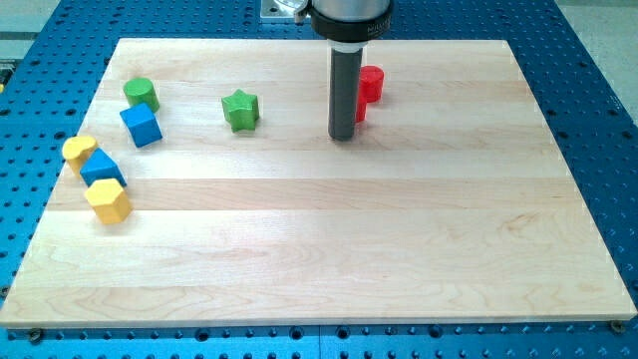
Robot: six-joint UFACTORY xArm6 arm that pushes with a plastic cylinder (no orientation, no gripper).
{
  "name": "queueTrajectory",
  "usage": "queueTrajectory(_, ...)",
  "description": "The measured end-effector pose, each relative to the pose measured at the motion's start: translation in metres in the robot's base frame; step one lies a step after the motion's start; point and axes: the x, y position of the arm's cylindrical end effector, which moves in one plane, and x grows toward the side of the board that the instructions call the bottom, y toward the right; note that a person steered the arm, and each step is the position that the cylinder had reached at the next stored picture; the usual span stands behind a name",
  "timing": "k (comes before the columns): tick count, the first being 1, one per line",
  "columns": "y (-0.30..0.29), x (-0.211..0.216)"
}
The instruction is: Move your arm towards bottom left
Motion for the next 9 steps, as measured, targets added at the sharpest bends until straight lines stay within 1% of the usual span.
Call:
queueTrajectory(3,-0.004,0.003)
queueTrajectory(4,-0.028,0.007)
queueTrajectory(5,-0.071,0.039)
queueTrajectory(6,-0.106,0.094)
queueTrajectory(8,-0.111,0.134)
queueTrajectory(9,-0.115,0.169)
